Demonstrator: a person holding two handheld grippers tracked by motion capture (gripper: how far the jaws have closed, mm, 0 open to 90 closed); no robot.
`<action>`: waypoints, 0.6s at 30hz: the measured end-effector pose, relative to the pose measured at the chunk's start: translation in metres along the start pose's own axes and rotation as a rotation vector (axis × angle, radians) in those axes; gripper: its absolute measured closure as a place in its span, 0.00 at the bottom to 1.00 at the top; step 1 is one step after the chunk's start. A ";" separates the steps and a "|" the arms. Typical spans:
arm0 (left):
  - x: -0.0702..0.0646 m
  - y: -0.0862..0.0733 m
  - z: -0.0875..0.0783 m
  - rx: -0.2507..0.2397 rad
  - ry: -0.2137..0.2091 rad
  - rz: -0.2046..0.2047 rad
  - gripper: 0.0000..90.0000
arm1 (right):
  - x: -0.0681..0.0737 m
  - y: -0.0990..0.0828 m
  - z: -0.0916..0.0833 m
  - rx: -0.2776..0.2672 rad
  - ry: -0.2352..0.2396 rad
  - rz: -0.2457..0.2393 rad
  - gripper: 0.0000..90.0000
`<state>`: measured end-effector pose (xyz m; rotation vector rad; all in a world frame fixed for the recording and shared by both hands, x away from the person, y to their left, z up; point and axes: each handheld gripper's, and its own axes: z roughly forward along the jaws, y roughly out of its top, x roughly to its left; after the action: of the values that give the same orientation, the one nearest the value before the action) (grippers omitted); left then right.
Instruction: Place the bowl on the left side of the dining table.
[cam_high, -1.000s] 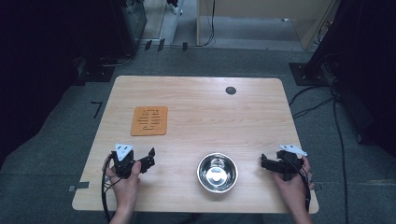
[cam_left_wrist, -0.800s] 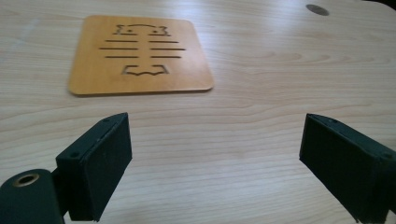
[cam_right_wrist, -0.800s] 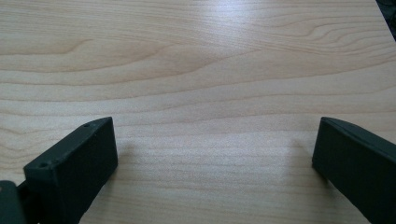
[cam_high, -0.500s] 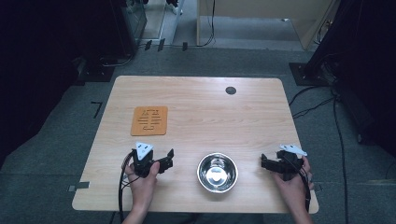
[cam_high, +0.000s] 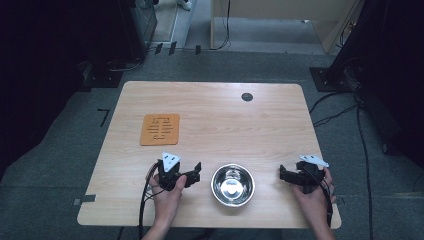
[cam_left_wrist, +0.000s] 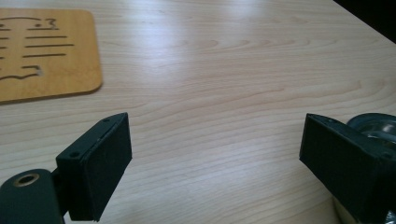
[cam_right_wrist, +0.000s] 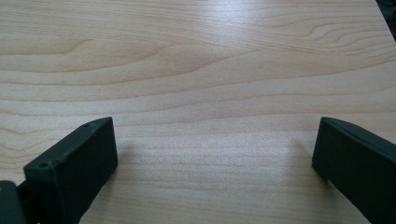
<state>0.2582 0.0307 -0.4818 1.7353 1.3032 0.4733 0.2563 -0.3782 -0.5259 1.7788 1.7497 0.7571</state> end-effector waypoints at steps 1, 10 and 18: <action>-0.002 0.000 0.001 0.004 -0.007 0.001 0.10 | 0.000 0.000 0.000 0.000 0.000 0.000 0.00; -0.021 -0.002 0.011 0.033 -0.048 0.024 0.10 | 0.000 0.000 0.000 0.000 0.000 0.000 0.00; -0.034 -0.005 0.017 0.069 -0.086 0.063 0.10 | 0.000 0.000 0.000 0.000 0.000 0.000 0.00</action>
<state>0.2555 -0.0073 -0.4880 1.8382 1.2197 0.3894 0.2563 -0.3782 -0.5259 1.7787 1.7497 0.7572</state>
